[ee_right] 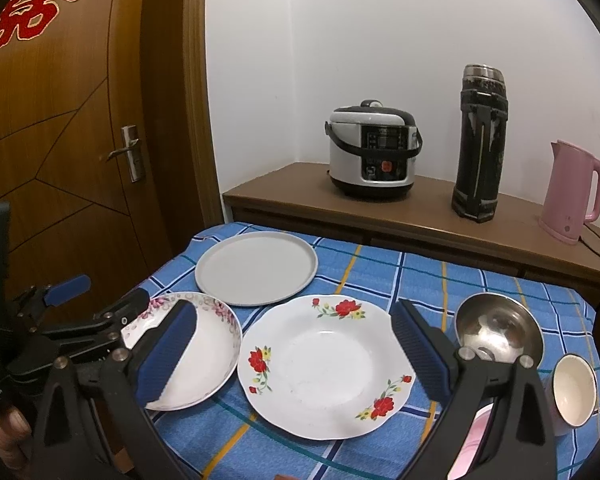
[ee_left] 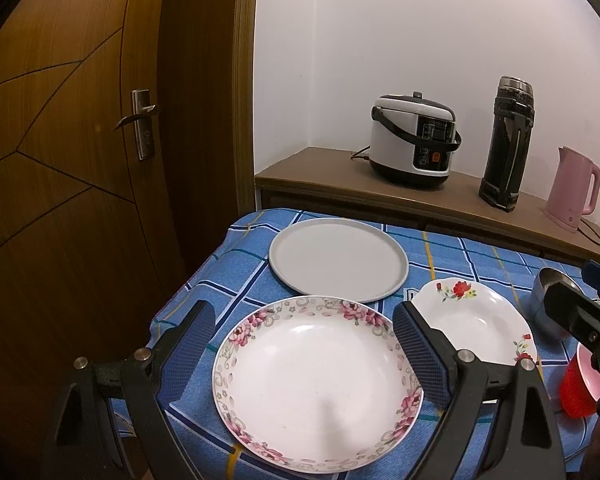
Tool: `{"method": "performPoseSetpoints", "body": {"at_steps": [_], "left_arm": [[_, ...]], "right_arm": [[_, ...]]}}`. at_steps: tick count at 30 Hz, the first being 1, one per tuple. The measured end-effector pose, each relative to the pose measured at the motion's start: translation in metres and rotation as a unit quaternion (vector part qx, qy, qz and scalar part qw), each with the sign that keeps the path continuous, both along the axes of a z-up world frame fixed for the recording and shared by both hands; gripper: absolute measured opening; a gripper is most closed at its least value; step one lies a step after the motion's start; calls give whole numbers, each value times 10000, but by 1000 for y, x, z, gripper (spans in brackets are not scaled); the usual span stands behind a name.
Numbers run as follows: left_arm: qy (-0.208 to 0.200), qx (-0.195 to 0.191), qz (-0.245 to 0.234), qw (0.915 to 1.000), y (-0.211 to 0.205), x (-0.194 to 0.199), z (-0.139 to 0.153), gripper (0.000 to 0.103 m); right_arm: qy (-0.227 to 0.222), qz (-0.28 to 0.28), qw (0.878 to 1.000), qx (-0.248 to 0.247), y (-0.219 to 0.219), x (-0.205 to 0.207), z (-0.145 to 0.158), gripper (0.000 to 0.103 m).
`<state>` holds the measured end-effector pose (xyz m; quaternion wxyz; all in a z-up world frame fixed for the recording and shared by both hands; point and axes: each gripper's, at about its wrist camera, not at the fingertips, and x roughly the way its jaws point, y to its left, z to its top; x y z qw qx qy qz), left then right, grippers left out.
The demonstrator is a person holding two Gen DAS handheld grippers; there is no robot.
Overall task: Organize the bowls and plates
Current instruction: 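Move the left gripper toward the rim of the pink-floral white bowl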
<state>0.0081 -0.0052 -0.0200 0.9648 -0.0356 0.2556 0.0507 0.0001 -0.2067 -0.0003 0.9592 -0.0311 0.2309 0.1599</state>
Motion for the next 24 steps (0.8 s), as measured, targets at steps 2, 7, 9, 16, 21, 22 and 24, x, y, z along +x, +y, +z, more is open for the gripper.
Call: {"method": "performPoseSetpoints", "body": {"at_steps": [2, 7, 9, 16, 21, 22, 24], "left_arm": [[3, 12, 9, 10000, -1, 1, 0, 92], [5, 12, 20, 10000, -1, 0, -1, 92], [4, -4, 24, 10000, 0, -1, -2, 92], [15, -4, 22, 10000, 0, -1, -1, 92], [27, 1, 24, 10000, 1, -1, -1, 92], [27, 0, 29, 10000, 2, -1, 0, 92], [29, -4, 27, 10000, 2, -1, 0, 92]], "right_arm": [[5, -3, 10000, 3, 0, 0, 1, 99], [29, -7, 10000, 9, 0, 1, -1, 98], [52, -4, 10000, 16, 0, 2, -2, 97], [75, -3, 10000, 4, 1, 3, -2, 95], [82, -4, 10000, -2, 1, 3, -2, 95], [90, -3, 10000, -2, 2, 3, -2, 94], [99, -4, 10000, -8, 2, 3, -3, 94]]}}
